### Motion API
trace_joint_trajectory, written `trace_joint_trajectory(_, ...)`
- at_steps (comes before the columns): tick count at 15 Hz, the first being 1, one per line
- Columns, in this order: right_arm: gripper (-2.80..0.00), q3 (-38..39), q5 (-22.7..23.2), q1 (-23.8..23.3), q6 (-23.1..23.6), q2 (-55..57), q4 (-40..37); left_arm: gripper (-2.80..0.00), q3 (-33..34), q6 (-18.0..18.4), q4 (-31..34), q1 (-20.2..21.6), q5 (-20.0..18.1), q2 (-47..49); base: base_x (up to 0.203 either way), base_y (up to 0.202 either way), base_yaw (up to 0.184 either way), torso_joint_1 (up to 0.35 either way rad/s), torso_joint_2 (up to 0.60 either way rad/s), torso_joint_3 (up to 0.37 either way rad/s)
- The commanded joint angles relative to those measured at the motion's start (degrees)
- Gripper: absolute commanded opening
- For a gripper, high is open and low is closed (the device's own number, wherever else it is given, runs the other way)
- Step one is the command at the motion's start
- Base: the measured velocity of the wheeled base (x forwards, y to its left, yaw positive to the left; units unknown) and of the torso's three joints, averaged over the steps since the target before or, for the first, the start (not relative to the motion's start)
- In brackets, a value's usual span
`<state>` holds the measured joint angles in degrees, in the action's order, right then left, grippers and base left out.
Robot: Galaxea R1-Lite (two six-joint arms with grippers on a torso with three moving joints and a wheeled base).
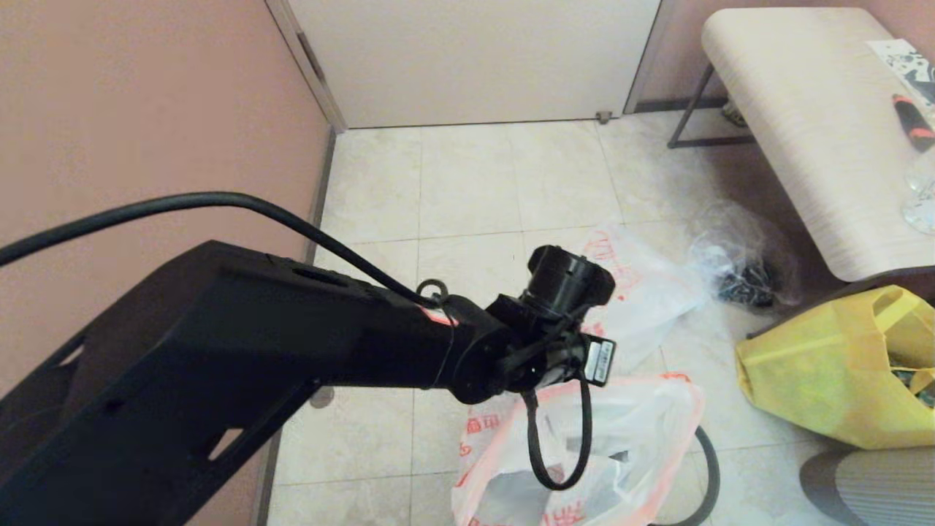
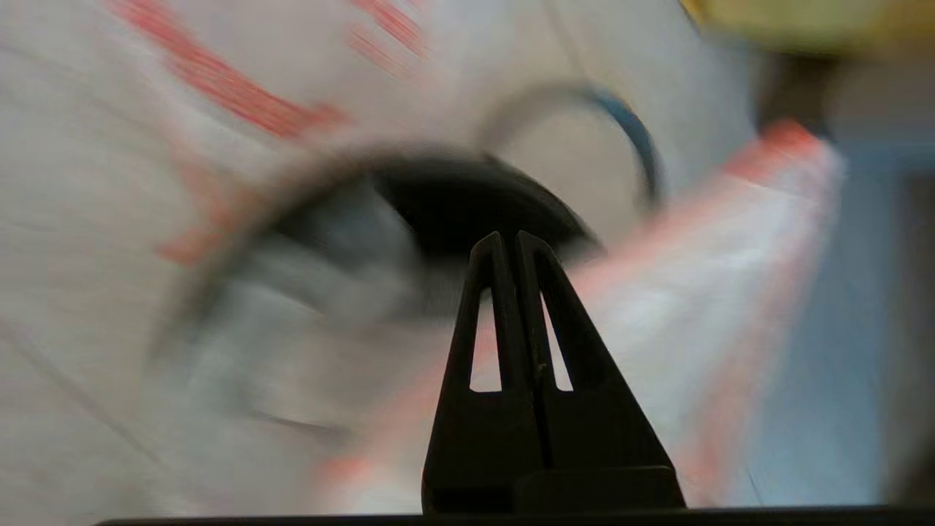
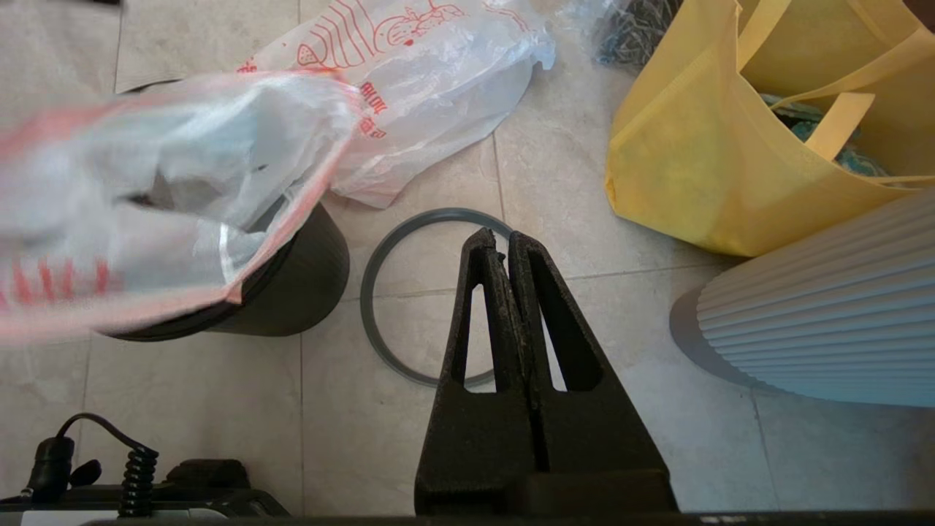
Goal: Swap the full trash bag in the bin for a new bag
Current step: Put the new garbage bag on the trash can
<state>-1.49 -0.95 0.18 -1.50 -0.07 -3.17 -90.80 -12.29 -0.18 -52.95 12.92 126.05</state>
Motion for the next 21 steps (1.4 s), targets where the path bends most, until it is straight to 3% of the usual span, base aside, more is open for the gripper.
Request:
trace_joint_trajectory(1, -2.80, 0.0, 0.0, 0.0, -0.2, 0.1, 0.0, -2.80, -0.7, -0.9, 1.9, -3.0, 0.1, 0.5, 0.000, 0.000, 0.000, 0.000, 0.00, 0.000)
trace_joint_trajectory(4, -2.80, -0.1, -0.2, 0.0, -0.3, 0.1, -0.1, -2.80, 0.1, -2.2, 2.5, -1.8, 1.3, 0.6, 0.000, 0.000, 0.000, 0.000, 0.00, 0.000)
trace_joint_trajectory(6, -2.80, -0.2, -0.3, 0.0, -0.4, 0.1, -0.5, -2.80, 4.1, -1.7, 3.0, -0.6, 1.3, -1.4, 0.000, 0.000, 0.000, 0.000, 0.00, 0.000)
trace_joint_trajectory(9, -2.80, -1.3, -0.3, 0.0, -0.2, 0.2, -3.8, -2.80, 13.7, 2.8, 1.9, 0.0, 0.8, -5.8, 0.000, 0.000, 0.000, 0.000, 0.00, 0.000)
trace_joint_trajectory(13, -2.80, -1.3, -0.3, 0.0, -0.3, 1.3, -3.9, -2.80, 18.8, 5.0, -2.9, 2.0, -2.4, -9.6, 0.000, 0.000, 0.000, 0.000, 0.00, 0.000)
trace_joint_trajectory(14, -2.80, -1.3, -0.3, 0.0, -0.3, 1.5, -3.9, 0.00, 20.2, 7.5, -3.2, 2.8, -2.8, -9.3, 0.000, 0.000, 0.000, 0.000, 0.00, 0.000)
trace_joint_trajectory(16, -2.80, -1.3, -0.3, 0.0, -0.3, 1.3, -3.9, 0.00, 21.1, 11.4, -3.1, 4.8, -8.0, -8.7, 0.000, 0.000, 0.000, 0.000, 0.00, 0.000)
trace_joint_trajectory(19, -2.80, -1.3, -0.3, 0.0, -0.3, 1.0, -3.9, 0.00, 19.9, 22.2, -3.1, 8.4, -18.3, -6.0, 0.000, 0.000, 0.000, 0.000, 0.00, 0.000)
trace_joint_trajectory(21, -2.80, -1.3, -0.2, 0.1, -0.3, 1.0, -3.9, 0.00, 17.2, 24.3, -2.6, 8.6, -19.4, -3.1, 0.000, 0.000, 0.000, 0.000, 0.00, 0.000)
